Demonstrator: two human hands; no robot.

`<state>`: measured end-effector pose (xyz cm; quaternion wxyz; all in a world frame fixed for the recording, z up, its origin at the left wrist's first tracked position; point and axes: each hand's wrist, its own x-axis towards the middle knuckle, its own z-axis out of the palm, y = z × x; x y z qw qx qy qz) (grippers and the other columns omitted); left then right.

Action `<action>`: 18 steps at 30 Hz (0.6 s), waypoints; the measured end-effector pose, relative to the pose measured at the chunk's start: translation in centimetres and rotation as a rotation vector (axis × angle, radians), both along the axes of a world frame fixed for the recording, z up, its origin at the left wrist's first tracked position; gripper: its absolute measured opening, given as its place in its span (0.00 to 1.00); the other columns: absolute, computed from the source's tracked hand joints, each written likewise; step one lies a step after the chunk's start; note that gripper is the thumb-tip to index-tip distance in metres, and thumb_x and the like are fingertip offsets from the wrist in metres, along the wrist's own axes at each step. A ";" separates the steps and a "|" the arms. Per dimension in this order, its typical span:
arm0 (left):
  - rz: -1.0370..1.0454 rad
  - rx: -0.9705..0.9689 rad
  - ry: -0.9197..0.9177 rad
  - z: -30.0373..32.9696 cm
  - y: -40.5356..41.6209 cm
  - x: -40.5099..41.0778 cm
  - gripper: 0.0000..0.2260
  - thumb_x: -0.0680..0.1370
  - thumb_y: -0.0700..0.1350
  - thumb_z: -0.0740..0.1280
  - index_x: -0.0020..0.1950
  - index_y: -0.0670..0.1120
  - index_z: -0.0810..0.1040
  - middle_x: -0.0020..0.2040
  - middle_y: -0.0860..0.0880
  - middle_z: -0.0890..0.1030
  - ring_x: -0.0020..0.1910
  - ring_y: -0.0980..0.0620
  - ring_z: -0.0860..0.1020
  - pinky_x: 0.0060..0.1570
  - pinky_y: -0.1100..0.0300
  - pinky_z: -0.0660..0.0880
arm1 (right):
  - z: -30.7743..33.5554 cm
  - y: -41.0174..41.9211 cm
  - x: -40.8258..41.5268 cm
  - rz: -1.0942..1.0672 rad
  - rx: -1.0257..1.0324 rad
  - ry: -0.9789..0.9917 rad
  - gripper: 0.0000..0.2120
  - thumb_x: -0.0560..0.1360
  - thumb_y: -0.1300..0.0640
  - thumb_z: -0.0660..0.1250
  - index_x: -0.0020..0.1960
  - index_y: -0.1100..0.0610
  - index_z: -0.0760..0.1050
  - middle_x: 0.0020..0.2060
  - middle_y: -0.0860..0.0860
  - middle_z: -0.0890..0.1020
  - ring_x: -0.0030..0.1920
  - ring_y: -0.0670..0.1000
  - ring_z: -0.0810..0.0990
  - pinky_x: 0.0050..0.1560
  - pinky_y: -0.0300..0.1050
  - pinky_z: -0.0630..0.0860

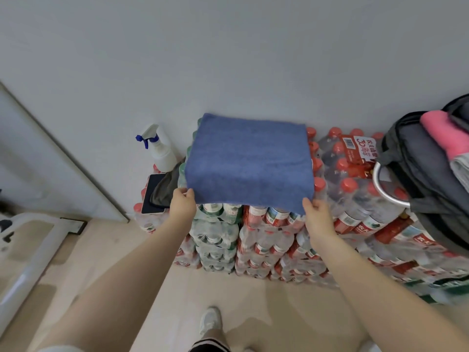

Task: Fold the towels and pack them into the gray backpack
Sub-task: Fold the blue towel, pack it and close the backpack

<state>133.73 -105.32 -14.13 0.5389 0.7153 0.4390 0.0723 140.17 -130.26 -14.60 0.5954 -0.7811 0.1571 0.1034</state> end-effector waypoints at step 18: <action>0.065 -0.305 -0.293 0.9 1.9 -2.7 0.10 0.81 0.42 0.58 0.41 0.44 0.73 0.41 0.47 0.77 0.40 0.52 0.76 0.41 0.63 0.75 | 0.7 -2.0 -0.7 0.105 0.465 0.312 0.08 0.80 0.55 0.57 0.55 0.58 0.71 0.47 0.53 0.79 0.45 0.53 0.79 0.43 0.46 0.75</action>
